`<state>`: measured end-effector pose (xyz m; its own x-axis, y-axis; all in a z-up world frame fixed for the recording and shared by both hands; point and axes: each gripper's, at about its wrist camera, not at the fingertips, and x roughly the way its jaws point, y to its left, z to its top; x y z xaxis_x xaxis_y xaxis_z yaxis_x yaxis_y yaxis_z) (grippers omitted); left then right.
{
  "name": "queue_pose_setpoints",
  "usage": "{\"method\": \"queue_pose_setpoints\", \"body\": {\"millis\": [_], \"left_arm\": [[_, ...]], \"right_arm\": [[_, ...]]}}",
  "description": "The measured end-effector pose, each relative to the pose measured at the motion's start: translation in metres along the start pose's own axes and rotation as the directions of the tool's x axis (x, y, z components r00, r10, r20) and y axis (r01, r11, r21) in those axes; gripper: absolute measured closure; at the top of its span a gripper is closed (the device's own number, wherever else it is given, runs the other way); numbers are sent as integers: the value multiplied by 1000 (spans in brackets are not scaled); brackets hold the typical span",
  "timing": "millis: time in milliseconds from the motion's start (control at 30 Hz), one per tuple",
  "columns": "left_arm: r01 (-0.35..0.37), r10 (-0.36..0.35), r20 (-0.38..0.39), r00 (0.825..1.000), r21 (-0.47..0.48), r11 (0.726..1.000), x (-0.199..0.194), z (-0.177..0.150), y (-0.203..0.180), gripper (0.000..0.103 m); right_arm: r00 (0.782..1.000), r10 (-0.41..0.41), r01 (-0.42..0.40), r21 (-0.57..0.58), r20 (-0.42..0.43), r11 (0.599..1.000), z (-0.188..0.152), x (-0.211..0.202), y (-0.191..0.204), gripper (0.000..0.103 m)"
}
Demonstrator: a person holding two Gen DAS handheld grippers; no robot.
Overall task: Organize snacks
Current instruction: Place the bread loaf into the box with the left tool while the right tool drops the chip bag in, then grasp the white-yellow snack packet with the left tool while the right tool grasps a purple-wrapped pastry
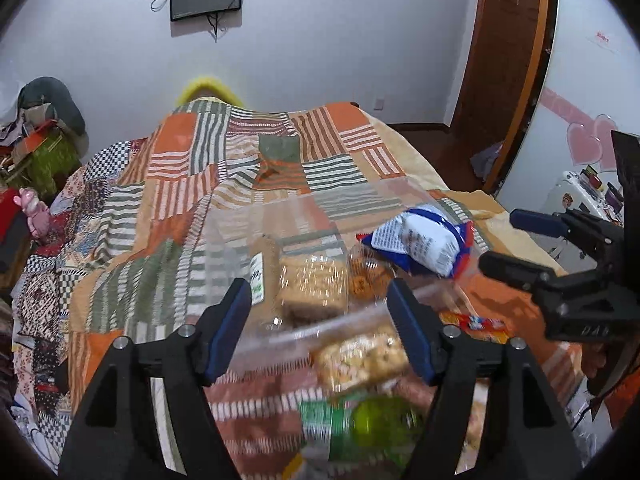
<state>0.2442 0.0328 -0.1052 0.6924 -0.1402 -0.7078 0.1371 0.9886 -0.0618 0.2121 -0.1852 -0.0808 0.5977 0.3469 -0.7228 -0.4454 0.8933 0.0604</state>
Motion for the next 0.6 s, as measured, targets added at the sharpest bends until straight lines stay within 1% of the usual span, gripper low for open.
{"method": "queue_pose_setpoints", "body": {"millis": [100, 167, 233, 467, 600], "left_arm": [[-6, 6, 1, 1000, -9, 1000, -17, -13, 3, 28], [-15, 14, -3, 1000, -16, 1000, -26, -25, 6, 22], [-25, 25, -11, 1000, -21, 999, -31, -35, 7, 20], [-25, 20, -93, 995, -54, 998, -35, -82, 13, 20], [-19, 9, -151, 988, -66, 998, -30, -110, 10, 20]], "right_arm": [[1000, 14, -14, 5, 13, 1000, -8, -14, 4, 22], [1000, 20, -20, 13, 19, 1000, -16, -22, 8, 20], [999, 30, -30, 24, 14, 999, -23, -27, 10, 20], [999, 50, -50, 39, -20, 998, -49, -31, 27, 19], [998, 54, -52, 45, -44, 998, -66, -30, 34, 19]]}}
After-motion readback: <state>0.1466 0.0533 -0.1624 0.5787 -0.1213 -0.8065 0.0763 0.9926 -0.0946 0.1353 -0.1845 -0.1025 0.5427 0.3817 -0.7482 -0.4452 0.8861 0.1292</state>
